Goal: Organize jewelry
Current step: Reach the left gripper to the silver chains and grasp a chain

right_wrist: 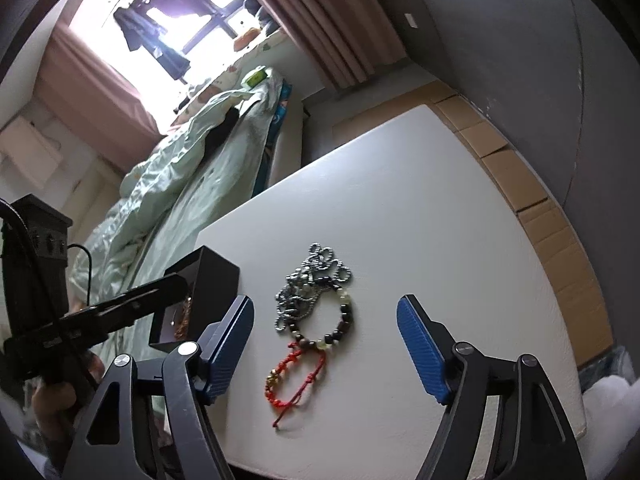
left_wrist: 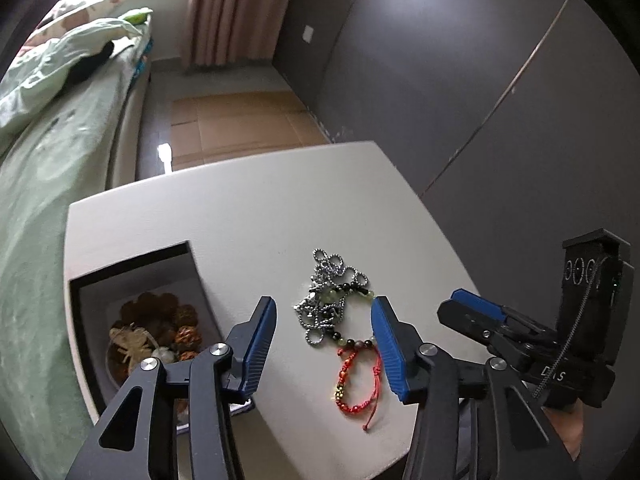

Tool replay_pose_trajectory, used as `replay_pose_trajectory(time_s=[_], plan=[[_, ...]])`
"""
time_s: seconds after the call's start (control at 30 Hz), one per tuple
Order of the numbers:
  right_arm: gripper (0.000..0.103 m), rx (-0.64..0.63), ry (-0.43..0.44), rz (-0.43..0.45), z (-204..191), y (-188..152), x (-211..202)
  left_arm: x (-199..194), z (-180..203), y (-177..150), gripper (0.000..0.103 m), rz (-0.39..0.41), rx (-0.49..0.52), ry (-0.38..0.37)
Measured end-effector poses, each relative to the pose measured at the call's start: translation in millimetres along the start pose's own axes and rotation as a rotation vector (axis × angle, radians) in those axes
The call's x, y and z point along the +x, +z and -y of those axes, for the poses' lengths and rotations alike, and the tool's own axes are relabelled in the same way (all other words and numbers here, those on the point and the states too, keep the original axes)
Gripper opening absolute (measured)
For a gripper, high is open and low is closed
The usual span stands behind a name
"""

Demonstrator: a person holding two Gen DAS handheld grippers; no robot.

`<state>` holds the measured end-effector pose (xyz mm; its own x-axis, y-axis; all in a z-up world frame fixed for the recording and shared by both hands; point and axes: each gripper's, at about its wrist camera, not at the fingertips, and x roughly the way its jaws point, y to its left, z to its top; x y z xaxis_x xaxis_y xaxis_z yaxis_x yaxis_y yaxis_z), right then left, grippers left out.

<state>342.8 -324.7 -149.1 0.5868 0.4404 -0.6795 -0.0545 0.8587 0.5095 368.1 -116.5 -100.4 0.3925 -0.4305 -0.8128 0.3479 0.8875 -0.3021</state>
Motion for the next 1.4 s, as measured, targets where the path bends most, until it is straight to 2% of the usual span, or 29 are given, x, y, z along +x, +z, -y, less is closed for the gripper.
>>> replay_pose_trajectory(time_s=[0.17, 0.4, 0.5, 0.8, 0.93, 1.17, 1.23, 1.3, 1.4], plan=[[0.069, 0.049, 0.008, 0.0, 15.0, -3.3, 2.8, 25.3, 6.6, 11.7, 0.045, -0.067, 0.021, 0.021], [0.069, 0.104, 0.036, 0.004, 30.2, -4.6, 2.6, 60.8, 10.8, 19.2, 0.029, -0.155, 0.068, 0.089], [0.069, 0.115, 0.049, 0.009, 33.8, -4.9, 1.9, 70.8, 8.8, 18.1, 0.026, -0.187, 0.079, 0.13], [0.069, 0.14, 0.088, -0.01, 41.5, -5.1, 6.2, 96.5, 5.3, 17.9, 0.024, -0.249, 0.079, 0.147], [0.069, 0.141, 0.097, -0.011, 41.1, -6.4, 6.0, 101.4, 8.4, 23.1, 0.023, -0.246, 0.077, 0.166], [0.069, 0.143, 0.096, -0.023, 40.6, -4.9, 10.6, 100.8, 21.4, 12.9, 0.022, -0.213, 0.164, 0.221], [0.069, 0.132, 0.089, -0.028, 37.3, -6.2, 12.6, 97.9, 17.9, 11.8, 0.014, -0.204, 0.144, 0.207], [0.069, 0.121, 0.08, -0.036, 33.9, -6.3, 14.7, 92.7, 10.4, 10.2, 0.014, -0.199, 0.092, 0.158], [0.069, 0.1, 0.053, -0.05, 28.1, -6.1, 18.7, 86.8, 9.5, 5.5, 0.014, -0.176, 0.095, 0.139]])
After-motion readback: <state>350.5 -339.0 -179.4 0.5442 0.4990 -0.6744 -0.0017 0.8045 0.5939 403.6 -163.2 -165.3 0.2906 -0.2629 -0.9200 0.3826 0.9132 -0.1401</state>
